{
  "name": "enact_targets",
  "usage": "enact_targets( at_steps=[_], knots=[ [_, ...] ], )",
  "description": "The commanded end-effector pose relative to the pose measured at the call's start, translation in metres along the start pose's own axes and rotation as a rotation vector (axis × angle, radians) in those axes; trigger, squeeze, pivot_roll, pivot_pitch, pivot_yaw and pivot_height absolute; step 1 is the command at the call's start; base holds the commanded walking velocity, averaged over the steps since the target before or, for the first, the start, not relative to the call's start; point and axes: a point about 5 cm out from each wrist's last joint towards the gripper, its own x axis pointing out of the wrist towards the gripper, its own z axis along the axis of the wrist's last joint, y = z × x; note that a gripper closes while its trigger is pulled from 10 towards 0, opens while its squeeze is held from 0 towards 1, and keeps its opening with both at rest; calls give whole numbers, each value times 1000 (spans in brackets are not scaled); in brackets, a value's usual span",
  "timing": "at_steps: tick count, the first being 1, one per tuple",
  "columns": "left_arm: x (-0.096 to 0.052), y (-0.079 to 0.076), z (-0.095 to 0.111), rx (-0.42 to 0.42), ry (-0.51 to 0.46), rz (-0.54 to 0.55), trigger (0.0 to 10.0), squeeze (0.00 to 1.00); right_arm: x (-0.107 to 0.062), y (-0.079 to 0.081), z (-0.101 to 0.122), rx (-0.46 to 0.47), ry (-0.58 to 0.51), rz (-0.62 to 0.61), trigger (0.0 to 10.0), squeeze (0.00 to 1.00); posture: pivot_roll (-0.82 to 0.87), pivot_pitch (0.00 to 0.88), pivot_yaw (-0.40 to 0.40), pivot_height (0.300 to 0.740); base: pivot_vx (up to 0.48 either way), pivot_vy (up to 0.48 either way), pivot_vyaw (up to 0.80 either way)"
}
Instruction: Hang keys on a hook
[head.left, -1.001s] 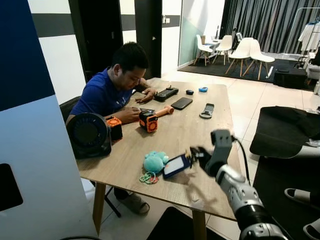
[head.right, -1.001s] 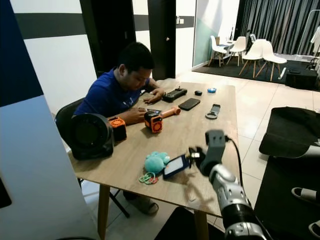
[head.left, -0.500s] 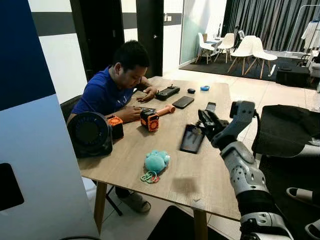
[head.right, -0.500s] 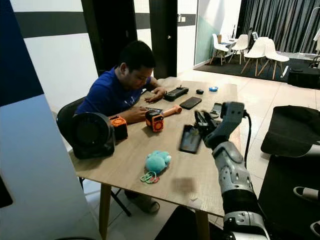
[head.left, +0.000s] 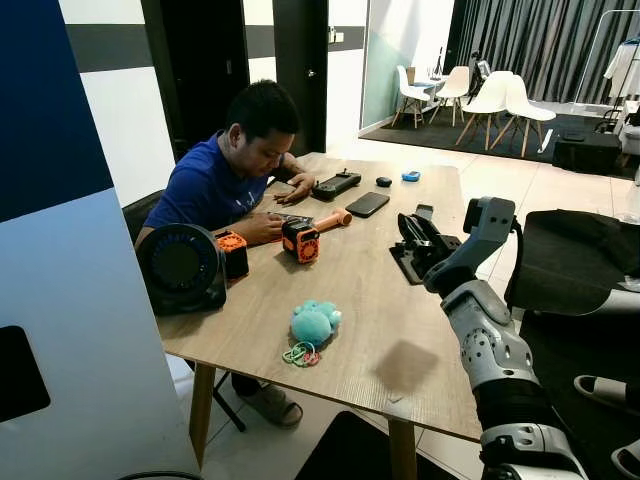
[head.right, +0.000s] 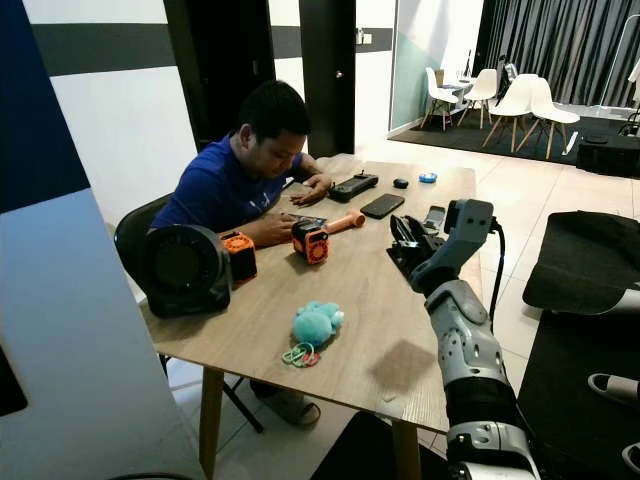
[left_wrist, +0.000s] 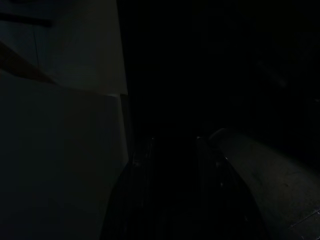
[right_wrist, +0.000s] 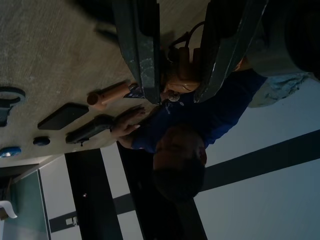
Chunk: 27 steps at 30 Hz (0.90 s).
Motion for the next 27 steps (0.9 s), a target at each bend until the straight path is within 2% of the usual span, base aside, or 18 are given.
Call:
enact_targets(
  at_steps=[1,3,4,7,9,10,12,16,20,27],
  knots=[
    [-3,4,-7,13,23,8,10000,0,0,2,2,15,-10,8,3137,0,63,6,32,740,0,0,0],
    [-3,4,-7,16,22,7,10000,0,-3,1,-6,-1,46,6,4157,0,61,4,32,740,0,0,0],
    [-3,4,-6,17,22,7,10000,0,-5,-1,-14,-33,108,3,6706,0,61,4,32,740,0,0,0],
    [-3,4,-6,17,22,7,10000,0,-5,-1,-14,-33,108,3,6706,0,61,4,32,740,0,0,0],
    [-3,3,-6,19,21,5,10000,0,-14,-5,-37,-81,246,-2,10000,0,59,4,31,740,0,0,0],
    [-3,3,-6,19,21,5,10000,0,-14,-5,-37,-81,246,-2,10000,0,59,4,31,740,0,0,0],
    [-2,2,-5,20,20,3,10000,0,-22,-7,-54,-104,329,-10,10000,0,62,5,30,740,0,0,0],
    [-2,2,-5,20,19,3,10000,0,-26,-7,-60,-108,352,-12,10000,0,63,8,31,740,0,0,0],
    [-3,1,-7,22,23,-1,10000,0,-41,-11,-83,-122,476,-34,10000,0,62,12,30,740,0,0,0],
    [-3,1,-7,24,22,-1,10000,0,-47,-7,-96,-139,530,-23,10000,0,62,14,30,740,0,0,0]
  ],
)
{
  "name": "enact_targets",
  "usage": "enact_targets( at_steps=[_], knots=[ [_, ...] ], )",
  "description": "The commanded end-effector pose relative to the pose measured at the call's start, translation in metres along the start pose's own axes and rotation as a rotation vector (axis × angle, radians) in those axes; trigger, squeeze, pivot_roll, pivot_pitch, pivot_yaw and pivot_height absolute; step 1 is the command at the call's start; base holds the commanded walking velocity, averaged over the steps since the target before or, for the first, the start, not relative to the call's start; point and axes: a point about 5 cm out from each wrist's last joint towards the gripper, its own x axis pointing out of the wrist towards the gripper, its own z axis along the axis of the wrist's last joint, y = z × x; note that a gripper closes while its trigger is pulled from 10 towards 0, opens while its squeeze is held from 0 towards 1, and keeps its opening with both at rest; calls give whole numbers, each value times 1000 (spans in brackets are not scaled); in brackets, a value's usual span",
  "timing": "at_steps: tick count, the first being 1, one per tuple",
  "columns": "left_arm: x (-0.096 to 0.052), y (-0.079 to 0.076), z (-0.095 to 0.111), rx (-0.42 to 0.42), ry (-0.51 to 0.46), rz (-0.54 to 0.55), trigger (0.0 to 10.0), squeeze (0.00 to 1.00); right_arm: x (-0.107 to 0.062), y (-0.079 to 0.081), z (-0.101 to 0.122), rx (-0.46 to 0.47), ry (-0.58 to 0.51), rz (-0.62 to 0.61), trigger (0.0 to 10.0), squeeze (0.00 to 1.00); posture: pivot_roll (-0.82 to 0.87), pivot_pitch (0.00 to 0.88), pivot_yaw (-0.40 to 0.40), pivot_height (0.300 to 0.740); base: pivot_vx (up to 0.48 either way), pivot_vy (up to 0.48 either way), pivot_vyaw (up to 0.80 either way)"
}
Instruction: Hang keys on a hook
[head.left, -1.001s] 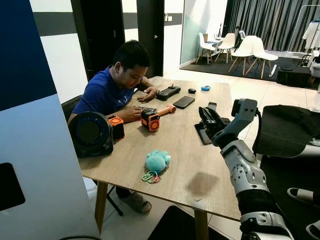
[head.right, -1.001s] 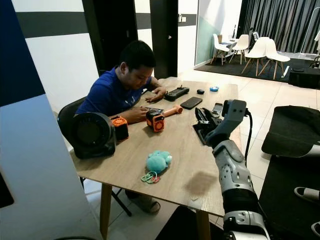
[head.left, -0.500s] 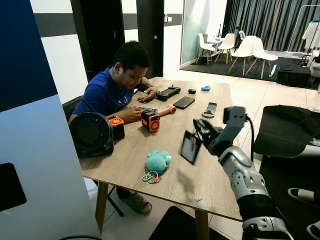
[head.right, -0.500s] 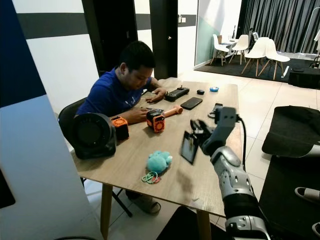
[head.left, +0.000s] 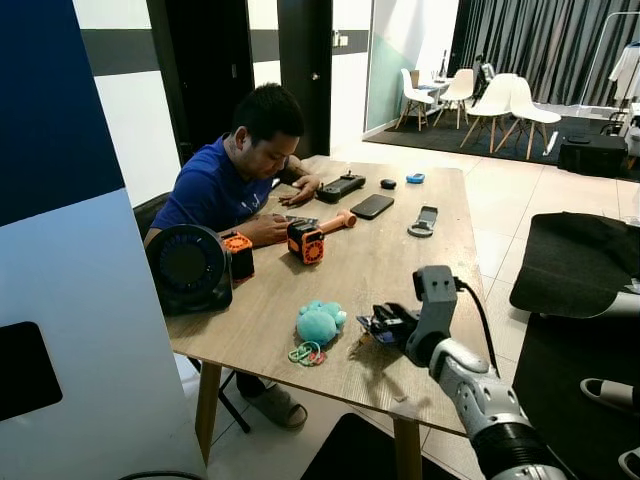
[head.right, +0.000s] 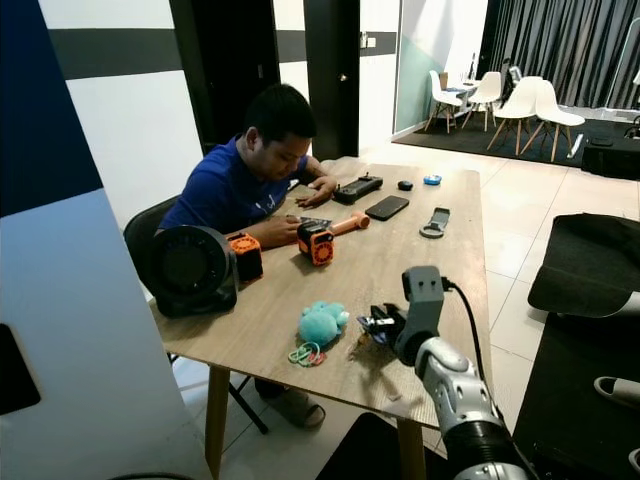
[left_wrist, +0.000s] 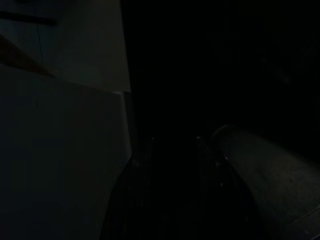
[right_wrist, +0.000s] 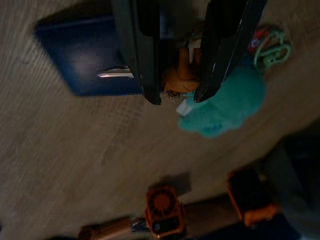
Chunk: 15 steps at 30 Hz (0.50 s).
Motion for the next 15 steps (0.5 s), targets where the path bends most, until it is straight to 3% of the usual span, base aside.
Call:
enact_targets(
  at_steps=[1,7,15],
  knots=[
    [-3,2,-7,10,21,2,10000,0,1,4,-6,-1,27,5,10000,0,62,14,30,740,0,0,0],
    [-3,3,-6,9,21,6,10000,0,4,3,21,32,-126,-16,10000,0,69,13,28,740,0,0,0],
    [-2,4,-5,8,23,10,10000,0,8,7,51,61,-250,12,10000,0,66,9,27,740,0,0,0]
  ],
)
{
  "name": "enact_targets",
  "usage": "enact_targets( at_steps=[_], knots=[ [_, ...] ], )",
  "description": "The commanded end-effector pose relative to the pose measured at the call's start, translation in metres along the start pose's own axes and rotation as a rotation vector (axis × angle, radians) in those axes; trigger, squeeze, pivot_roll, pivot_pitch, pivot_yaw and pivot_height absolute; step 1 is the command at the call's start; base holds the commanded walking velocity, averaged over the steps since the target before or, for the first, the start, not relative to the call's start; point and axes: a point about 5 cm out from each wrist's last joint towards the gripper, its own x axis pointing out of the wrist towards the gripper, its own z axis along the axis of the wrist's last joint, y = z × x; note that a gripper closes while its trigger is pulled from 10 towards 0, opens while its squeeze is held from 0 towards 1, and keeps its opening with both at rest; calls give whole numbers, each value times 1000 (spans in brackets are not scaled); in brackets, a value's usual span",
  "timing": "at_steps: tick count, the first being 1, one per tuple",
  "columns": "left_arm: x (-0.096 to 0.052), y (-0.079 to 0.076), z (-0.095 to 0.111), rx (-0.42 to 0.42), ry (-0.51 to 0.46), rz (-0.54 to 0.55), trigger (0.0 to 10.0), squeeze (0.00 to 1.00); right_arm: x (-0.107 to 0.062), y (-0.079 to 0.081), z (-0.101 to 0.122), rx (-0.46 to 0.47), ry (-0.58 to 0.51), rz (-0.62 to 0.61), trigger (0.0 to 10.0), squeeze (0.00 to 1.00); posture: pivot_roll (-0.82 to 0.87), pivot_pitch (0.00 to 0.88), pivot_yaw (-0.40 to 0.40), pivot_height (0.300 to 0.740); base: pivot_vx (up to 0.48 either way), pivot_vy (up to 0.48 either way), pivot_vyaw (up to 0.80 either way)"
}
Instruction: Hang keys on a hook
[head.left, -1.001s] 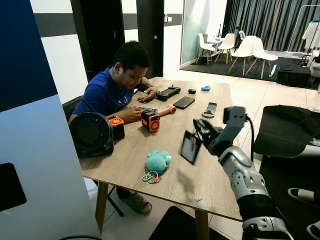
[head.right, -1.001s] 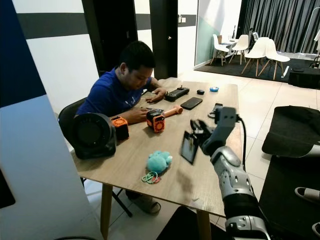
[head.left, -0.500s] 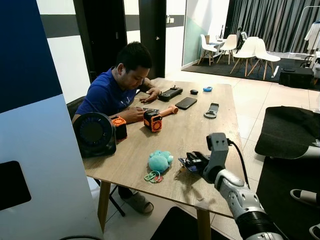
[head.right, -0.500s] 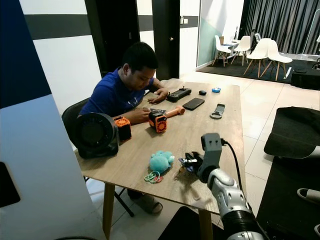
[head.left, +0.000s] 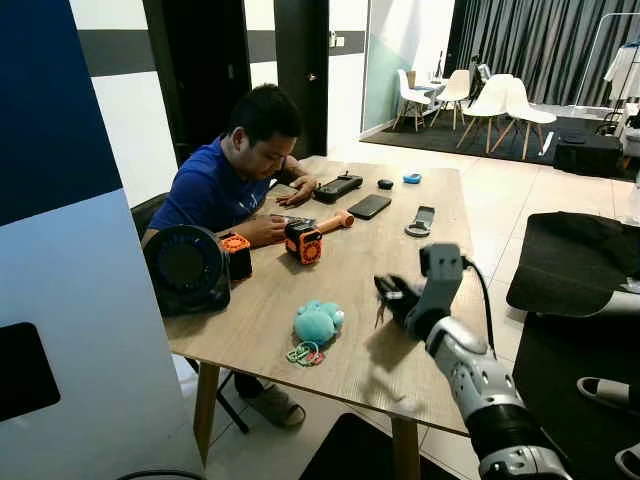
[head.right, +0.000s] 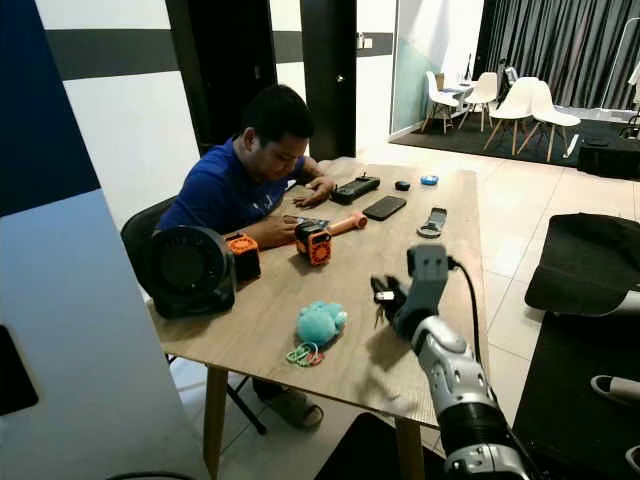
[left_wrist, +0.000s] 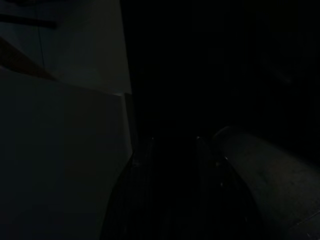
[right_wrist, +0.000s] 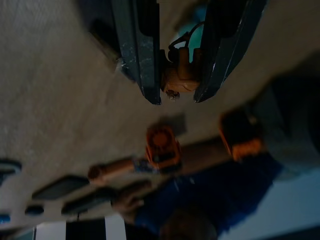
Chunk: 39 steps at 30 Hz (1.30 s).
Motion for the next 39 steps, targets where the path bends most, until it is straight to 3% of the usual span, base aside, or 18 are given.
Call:
enact_targets(
  at_steps=[1,5,10,16,18,19,21,23,29,39],
  knots=[
    [-3,3,-6,7,26,6,10000,0,5,7,11,51,-61,30,10000,0,63,9,28,740,0,0,0],
    [-2,3,-5,12,26,5,10000,0,17,23,37,221,-223,75,10000,0,67,6,23,740,0,0,0],
    [-2,3,-5,9,24,8,10000,0,17,25,39,286,-247,94,10000,0,70,9,18,740,0,0,0],
    [-3,-1,-10,2,29,3,10000,0,-9,38,-11,287,-54,248,10000,0,73,16,16,740,0,0,0],
    [-4,-2,-13,6,38,-7,10000,0,-27,46,-40,251,67,341,10000,0,68,18,25,740,0,0,0],
    [-4,-2,-13,6,38,-7,10000,0,-27,46,-40,251,67,341,10000,0,68,18,25,740,0,0,0],
    [-4,-3,-14,18,44,-17,10000,0,-49,48,-77,187,229,401,10000,0,65,18,31,740,0,0,0],
    [-4,-3,-13,23,45,-20,10000,0,-56,47,-89,162,280,412,10000,0,64,19,32,740,0,0,0],
    [-3,-2,-11,29,40,-19,10000,0,-64,44,-104,133,343,394,10000,0,64,21,35,740,0,0,0],
    [-4,0,-11,30,39,-15,10000,0,-65,38,-101,122,349,368,10000,0,68,22,32,740,0,0,0]
  ],
)
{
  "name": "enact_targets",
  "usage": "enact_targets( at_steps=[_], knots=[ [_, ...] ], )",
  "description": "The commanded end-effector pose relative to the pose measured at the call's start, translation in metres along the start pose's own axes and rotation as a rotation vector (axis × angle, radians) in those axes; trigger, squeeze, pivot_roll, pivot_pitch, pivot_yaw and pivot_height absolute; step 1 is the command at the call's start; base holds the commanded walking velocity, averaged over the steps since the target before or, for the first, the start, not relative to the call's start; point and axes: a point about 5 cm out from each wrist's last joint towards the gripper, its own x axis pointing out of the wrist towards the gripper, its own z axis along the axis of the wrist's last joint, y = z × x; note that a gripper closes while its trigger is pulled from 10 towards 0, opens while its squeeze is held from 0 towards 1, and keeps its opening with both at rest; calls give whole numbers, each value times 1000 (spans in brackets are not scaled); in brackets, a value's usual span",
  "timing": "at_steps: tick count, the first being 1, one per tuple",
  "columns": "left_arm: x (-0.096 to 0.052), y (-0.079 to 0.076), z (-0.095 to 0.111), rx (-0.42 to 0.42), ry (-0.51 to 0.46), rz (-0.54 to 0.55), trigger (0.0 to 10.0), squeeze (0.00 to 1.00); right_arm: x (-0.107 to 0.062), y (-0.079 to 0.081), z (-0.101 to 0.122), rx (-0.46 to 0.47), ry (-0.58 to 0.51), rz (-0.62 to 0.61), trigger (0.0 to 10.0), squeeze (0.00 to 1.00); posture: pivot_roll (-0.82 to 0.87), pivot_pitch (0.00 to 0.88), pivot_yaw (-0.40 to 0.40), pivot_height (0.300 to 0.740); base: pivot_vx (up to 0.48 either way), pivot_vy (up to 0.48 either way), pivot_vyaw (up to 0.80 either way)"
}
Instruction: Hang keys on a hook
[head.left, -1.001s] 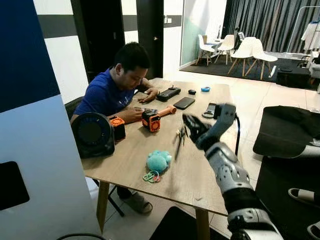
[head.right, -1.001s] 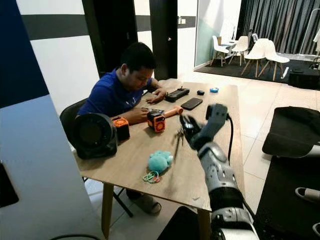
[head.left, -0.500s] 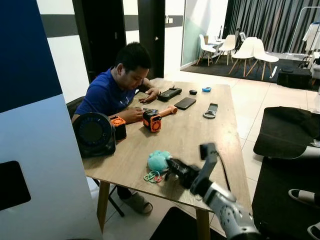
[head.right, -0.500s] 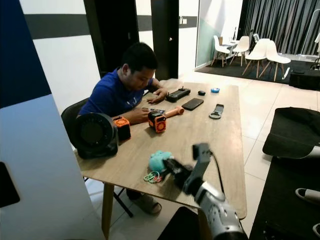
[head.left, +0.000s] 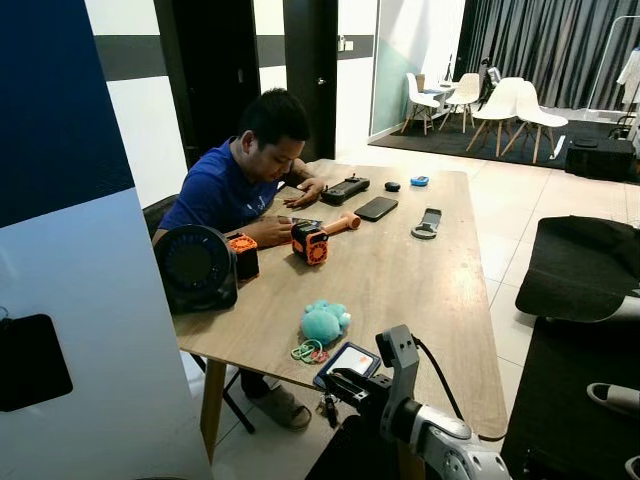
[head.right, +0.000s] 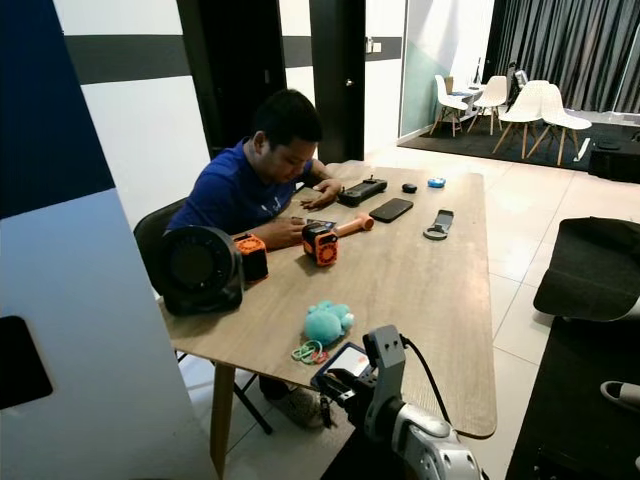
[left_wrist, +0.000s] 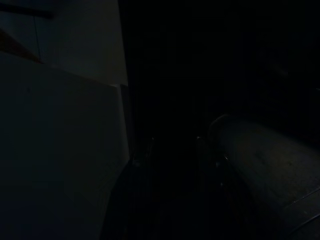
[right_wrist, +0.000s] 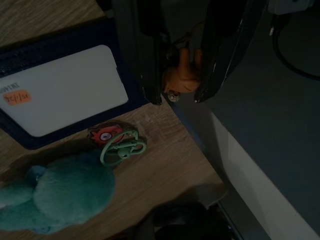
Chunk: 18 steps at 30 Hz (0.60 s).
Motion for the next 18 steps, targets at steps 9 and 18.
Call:
enact_targets(
  at_steps=[9,18],
  knots=[
    [-4,6,-5,25,22,6,10000,0,-9,-9,3,-9,18,-4,10000,871,66,24,32,740,0,0,0],
    [-3,5,-3,26,17,3,10000,0,-12,-8,2,-44,51,14,10000,0,64,26,31,740,0,0,0]
  ],
)
